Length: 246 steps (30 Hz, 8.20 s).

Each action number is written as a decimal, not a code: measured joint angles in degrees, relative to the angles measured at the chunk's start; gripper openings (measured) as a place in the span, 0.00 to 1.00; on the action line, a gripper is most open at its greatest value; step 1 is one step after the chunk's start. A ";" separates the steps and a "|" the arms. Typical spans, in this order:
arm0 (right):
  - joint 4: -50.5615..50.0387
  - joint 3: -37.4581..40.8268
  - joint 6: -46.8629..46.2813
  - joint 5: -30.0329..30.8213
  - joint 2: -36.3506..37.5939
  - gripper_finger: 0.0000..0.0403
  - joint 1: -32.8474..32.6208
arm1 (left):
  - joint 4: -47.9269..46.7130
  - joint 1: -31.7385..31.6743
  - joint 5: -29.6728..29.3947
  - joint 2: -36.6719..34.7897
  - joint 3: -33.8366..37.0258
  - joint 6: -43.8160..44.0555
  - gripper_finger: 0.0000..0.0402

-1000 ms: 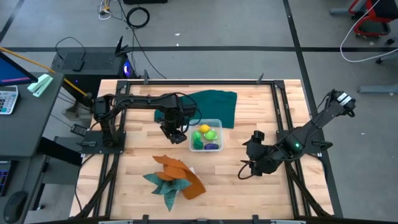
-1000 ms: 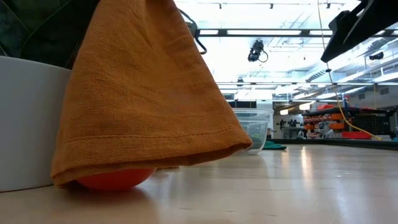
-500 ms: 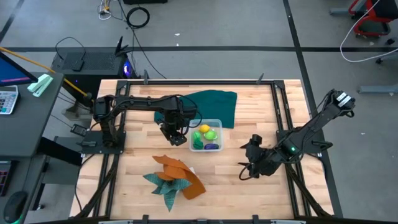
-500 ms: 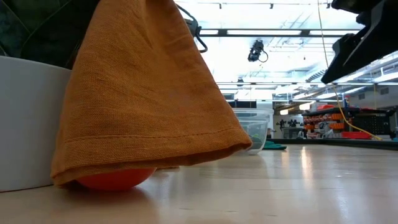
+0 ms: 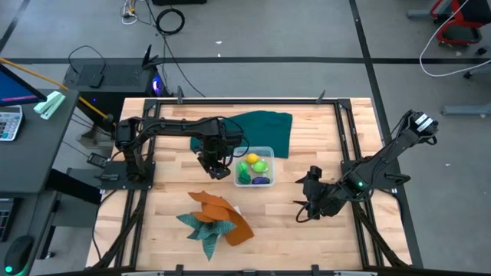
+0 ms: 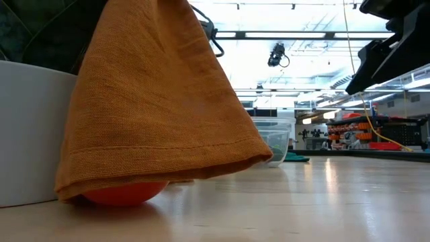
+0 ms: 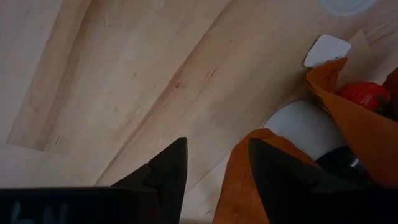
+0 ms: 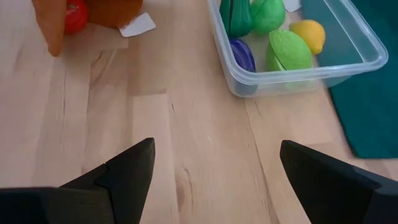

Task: Pick and placing Produce into tupperware
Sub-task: Put the tomato into the bin

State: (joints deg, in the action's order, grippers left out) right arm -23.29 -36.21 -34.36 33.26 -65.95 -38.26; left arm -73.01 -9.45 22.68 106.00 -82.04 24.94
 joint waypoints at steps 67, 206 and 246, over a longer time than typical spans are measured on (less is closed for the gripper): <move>40.04 0.01 18.13 -22.85 -23.12 0.76 8.73 | 0.42 0.00 0.00 0.00 -0.02 1.50 0.44; 28.27 -43.51 29.40 -31.35 -60.52 0.59 8.75 | -1.20 0.46 -1.25 0.00 -0.02 -3.70 0.44; 40.99 -43.44 26.42 -28.48 -61.29 0.81 8.98 | -1.18 0.44 -1.70 0.00 -0.02 -4.67 0.44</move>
State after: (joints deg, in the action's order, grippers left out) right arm 17.70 -79.66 -7.94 4.79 -127.24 -29.29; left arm -74.19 -9.02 20.97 106.00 -82.06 20.27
